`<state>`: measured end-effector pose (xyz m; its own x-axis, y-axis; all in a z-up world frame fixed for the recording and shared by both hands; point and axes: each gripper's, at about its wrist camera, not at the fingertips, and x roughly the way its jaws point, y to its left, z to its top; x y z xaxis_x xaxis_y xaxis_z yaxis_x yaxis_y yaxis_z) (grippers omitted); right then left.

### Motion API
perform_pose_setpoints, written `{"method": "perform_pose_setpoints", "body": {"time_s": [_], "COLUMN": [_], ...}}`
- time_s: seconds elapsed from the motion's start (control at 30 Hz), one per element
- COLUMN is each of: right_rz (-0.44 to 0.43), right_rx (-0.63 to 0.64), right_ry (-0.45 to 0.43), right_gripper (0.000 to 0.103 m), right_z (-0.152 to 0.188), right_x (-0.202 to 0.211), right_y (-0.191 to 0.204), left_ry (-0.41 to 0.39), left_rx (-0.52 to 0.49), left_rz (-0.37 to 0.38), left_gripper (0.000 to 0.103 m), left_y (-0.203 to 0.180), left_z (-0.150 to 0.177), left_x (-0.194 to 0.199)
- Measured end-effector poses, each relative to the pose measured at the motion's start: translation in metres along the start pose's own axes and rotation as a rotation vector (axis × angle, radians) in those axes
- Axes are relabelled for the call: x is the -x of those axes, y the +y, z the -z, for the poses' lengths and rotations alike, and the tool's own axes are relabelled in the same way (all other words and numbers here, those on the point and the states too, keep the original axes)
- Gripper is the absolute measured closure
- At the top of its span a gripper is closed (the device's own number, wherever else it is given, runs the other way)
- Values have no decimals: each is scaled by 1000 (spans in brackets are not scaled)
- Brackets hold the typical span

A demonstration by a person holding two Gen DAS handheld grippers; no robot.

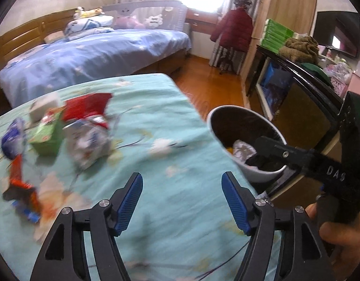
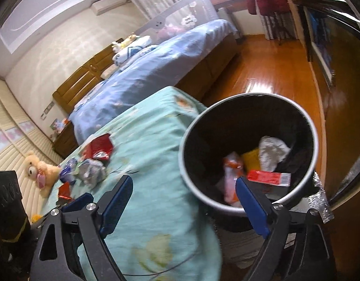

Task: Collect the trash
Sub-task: 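Move both tools back to the trash on the bed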

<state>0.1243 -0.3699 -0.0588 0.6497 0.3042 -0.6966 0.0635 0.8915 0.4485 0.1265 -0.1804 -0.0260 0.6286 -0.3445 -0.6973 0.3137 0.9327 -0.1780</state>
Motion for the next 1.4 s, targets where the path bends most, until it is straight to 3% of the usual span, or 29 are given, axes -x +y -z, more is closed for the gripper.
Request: {"method": "perform_pose_setpoints", "body": {"time_s": [0.47, 0.87, 1.4], "right_rz": [-69, -114, -157], "right_rx": [83, 154, 201], "right_ry": [65, 116, 151], "right_gripper": [2, 1, 1], "right_z": [27, 43, 41], "right_x": [-24, -47, -80], "right_y": [62, 103, 137], "left_ry": [-41, -52, -39], "left_rx": [158, 254, 346], "left_rz": [-90, -160, -212], "left_gripper": [33, 33, 33], "left_y": [66, 118, 172], "left_z": [44, 53, 46], "left_x": [68, 99, 94]}}
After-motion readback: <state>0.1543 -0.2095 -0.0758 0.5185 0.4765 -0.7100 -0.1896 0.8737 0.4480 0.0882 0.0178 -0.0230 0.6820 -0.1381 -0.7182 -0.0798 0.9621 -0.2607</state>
